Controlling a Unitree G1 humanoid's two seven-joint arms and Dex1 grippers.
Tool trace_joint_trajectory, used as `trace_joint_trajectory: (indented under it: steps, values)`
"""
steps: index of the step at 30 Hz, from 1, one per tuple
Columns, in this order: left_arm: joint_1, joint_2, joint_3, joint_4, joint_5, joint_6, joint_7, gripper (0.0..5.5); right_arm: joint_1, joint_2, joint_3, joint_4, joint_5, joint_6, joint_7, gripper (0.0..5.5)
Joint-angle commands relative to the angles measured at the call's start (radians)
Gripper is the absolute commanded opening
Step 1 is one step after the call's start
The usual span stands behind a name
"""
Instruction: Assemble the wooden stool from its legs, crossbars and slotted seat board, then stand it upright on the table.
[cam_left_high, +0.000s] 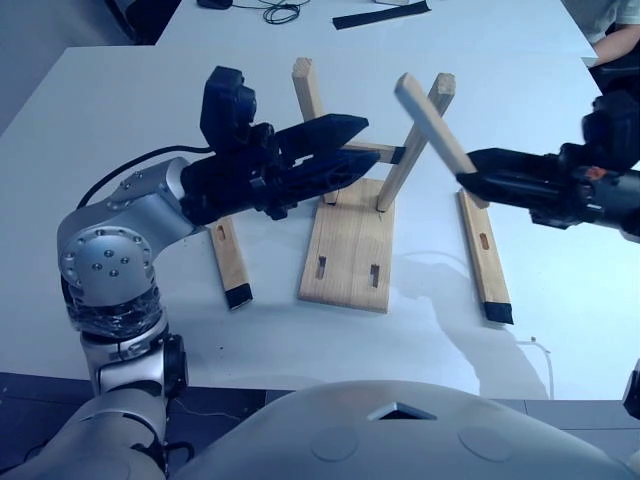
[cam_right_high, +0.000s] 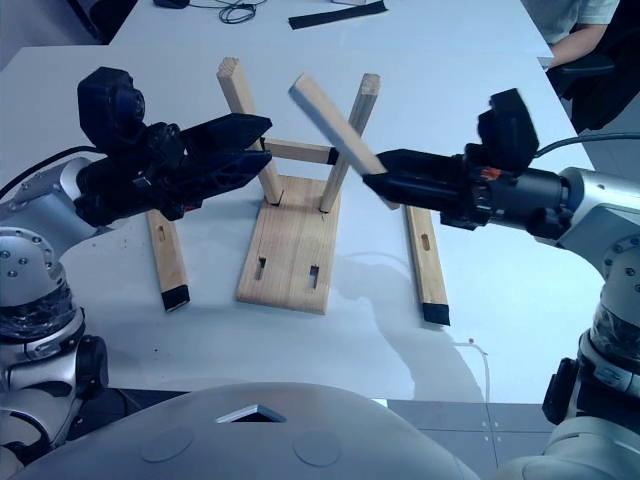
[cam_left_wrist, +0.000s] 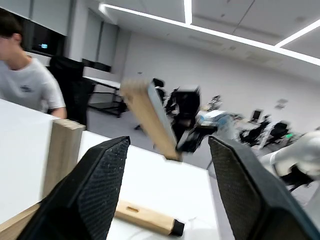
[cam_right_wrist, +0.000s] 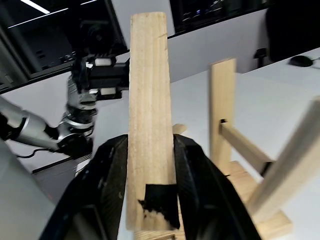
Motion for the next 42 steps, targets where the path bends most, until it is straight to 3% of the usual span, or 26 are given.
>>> trace_joint_trajectory:
  steps: [1,15,24,35,42]
  values:
    - [-0.031,0.002,-0.037,0.028,-0.048,0.014,0.015,2.93,-0.047,-0.023,0.059,-0.012,0.017,-0.018,0.046,1.31]
    - [-0.033,0.010,-0.161,-0.067,0.015,-0.033,-0.021,2.93,-0.057,-0.009,0.163,-0.013,0.012,-0.038,0.054,1.31]
    - [-0.030,0.005,-0.179,-0.060,0.053,-0.078,-0.013,2.93,-0.035,0.001,0.182,-0.036,0.013,-0.059,0.032,1.31]
    - [0.010,0.024,-0.193,-0.105,0.050,-0.117,-0.081,1.30,-0.053,-0.008,0.194,-0.031,0.008,-0.074,0.035,1.31]
    - [0.027,0.055,-0.217,-0.115,0.093,-0.138,-0.131,1.30,-0.070,-0.005,0.189,-0.024,0.014,-0.080,0.029,1.31]
